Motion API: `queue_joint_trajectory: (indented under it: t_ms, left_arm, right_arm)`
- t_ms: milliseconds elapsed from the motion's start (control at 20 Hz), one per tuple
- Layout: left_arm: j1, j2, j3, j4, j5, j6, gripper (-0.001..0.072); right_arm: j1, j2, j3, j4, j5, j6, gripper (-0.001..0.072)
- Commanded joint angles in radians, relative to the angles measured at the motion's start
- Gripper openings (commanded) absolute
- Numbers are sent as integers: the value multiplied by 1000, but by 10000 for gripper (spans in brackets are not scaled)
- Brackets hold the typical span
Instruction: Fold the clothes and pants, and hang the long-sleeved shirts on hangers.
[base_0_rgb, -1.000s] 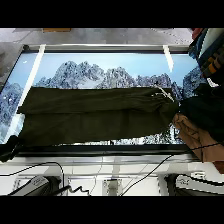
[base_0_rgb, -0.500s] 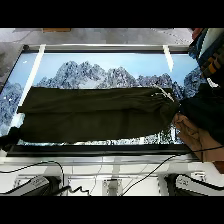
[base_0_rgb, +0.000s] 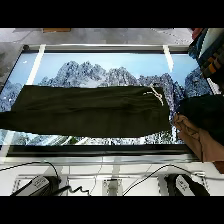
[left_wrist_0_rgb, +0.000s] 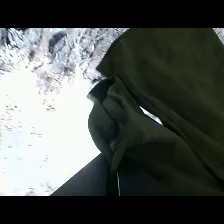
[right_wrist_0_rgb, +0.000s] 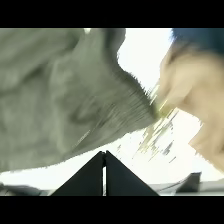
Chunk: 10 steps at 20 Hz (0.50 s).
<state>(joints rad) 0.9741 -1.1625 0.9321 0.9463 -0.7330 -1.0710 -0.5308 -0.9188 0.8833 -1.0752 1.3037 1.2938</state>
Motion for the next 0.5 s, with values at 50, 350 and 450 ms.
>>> queue_joint_trajectory:
  t_ms: [50,350,450]
  left_arm:
    - [0,3,26,206,-11,-102,17]
    - [-1,3,26,194,-15,-105,18]
    - [-1,3,26,183,-15,-105,18]
  right_arm:
    - [0,166,-387,168,-116,3,388]
    - [0,167,-636,203,-373,165,595]
    - [0,152,-649,275,-508,171,596]
